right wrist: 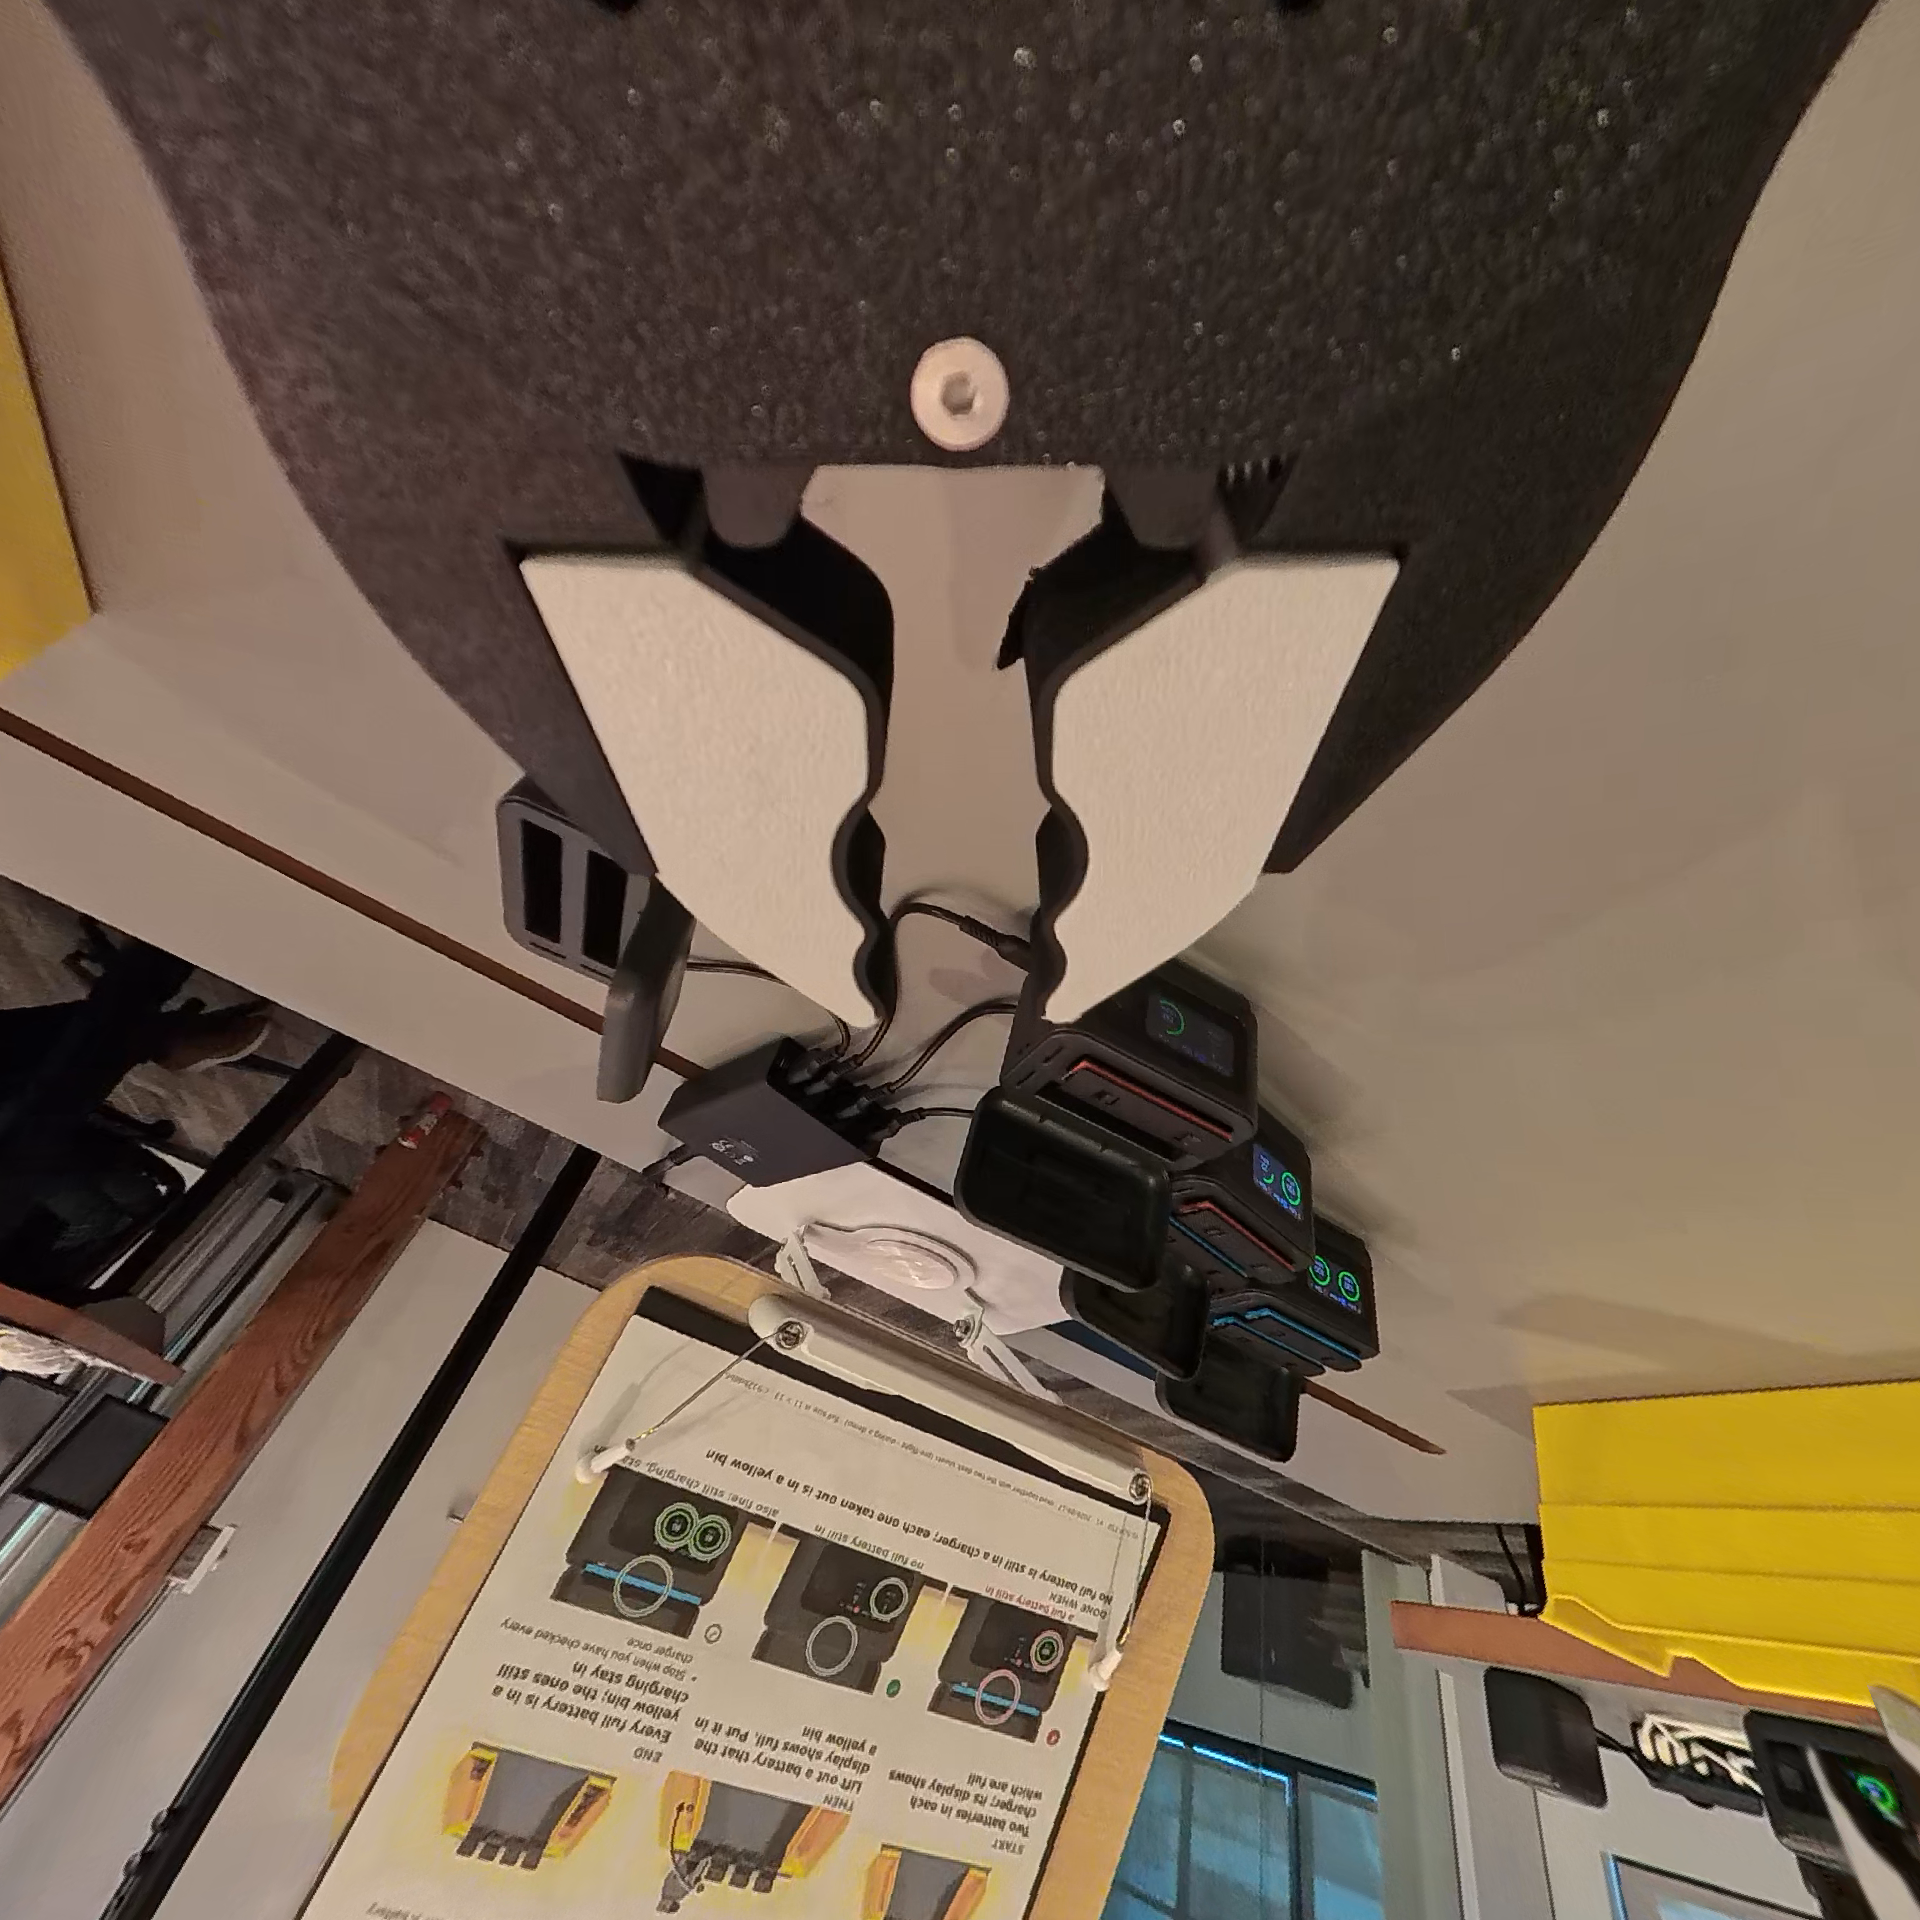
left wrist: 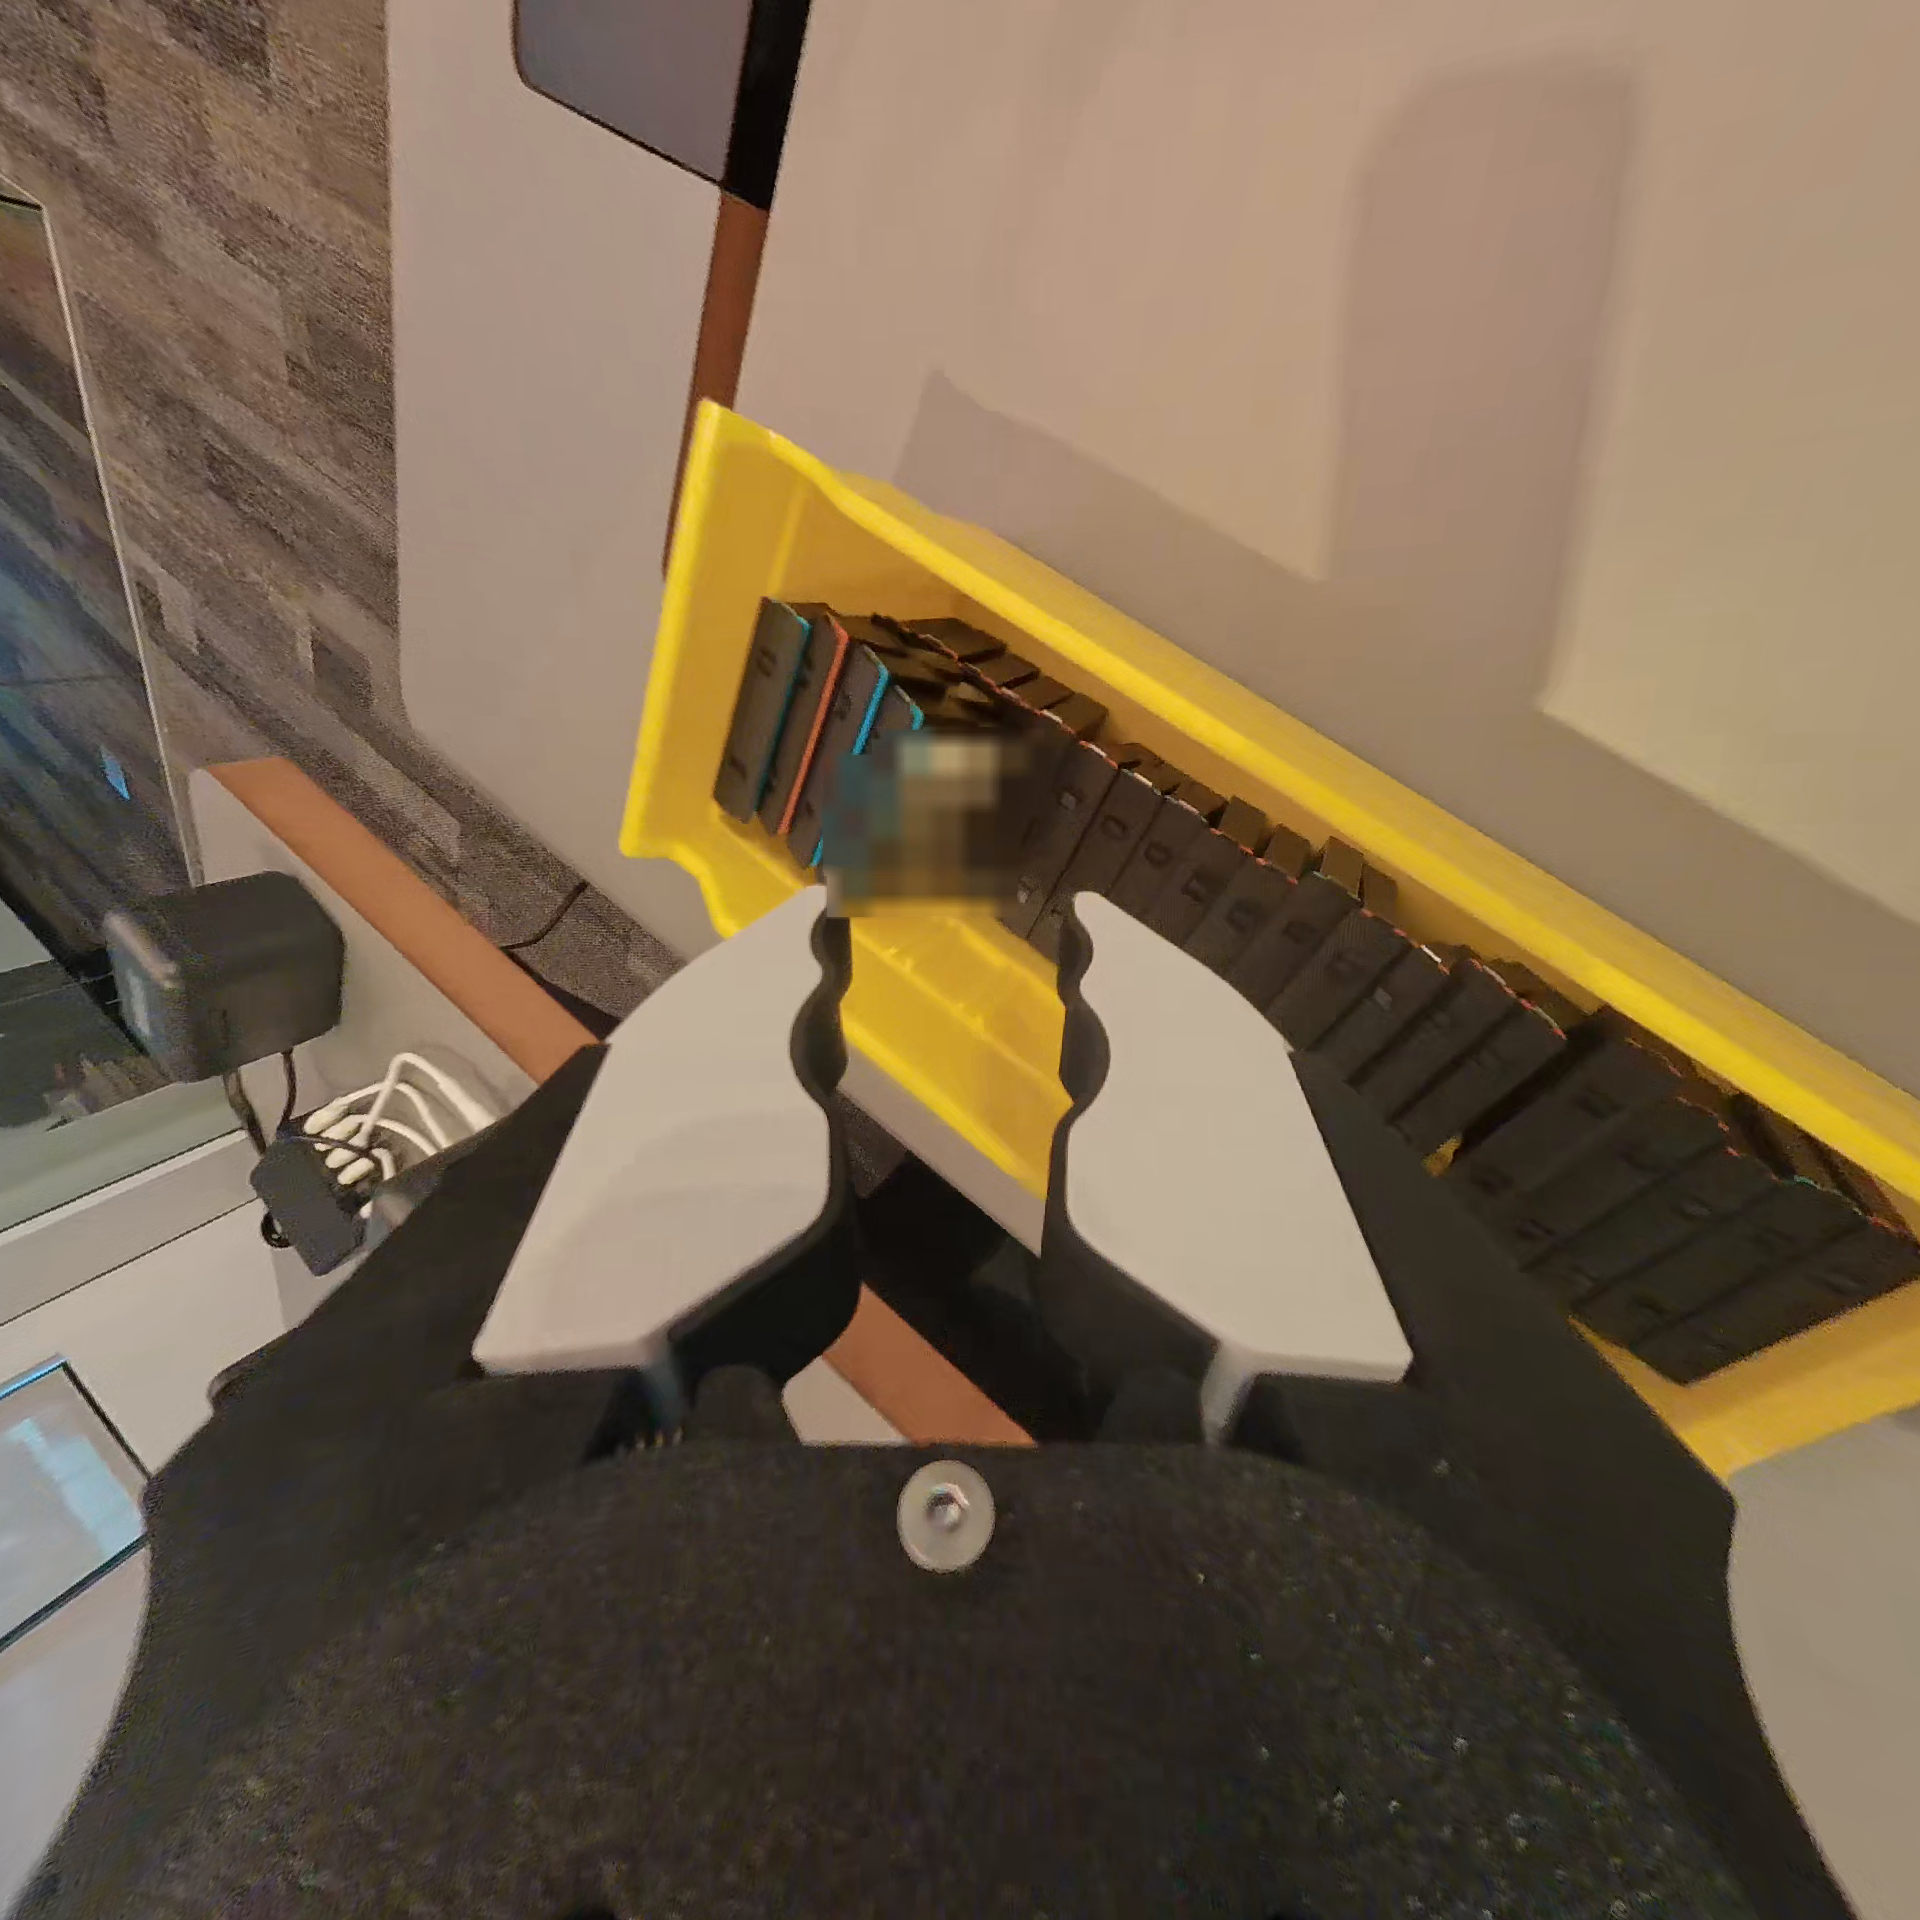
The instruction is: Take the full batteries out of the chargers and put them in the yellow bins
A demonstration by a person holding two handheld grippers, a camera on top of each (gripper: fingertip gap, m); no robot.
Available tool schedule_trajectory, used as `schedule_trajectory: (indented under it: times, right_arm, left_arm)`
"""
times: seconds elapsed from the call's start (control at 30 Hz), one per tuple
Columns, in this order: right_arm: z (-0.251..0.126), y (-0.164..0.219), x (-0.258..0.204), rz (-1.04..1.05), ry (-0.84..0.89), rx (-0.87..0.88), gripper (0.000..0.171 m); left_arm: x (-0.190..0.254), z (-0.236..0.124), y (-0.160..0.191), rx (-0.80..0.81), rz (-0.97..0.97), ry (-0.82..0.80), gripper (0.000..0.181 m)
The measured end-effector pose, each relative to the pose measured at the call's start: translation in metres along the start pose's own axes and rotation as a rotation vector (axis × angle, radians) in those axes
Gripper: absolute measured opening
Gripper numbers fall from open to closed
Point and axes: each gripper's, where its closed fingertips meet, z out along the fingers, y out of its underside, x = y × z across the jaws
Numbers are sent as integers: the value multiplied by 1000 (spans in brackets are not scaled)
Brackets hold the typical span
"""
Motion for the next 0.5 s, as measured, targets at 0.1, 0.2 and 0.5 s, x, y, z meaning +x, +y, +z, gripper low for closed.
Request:
schedule_trajectory:
  times: [0.1, 0.2, 0.5]
  right_arm:
    - [1, 1, 0, -1, 2, -5, 25]
    - [1, 2, 1, -2, 3, -8, 25]
    - [1, 3, 2, -2, 8, -9, 25]
  left_arm:
    - [3, 18, 3, -17, 0, -34, 36]
    - [5, 33, 3, -29, 4, -73, 35]
    - [-8, 55, -9, 7, 79, -288, 35]
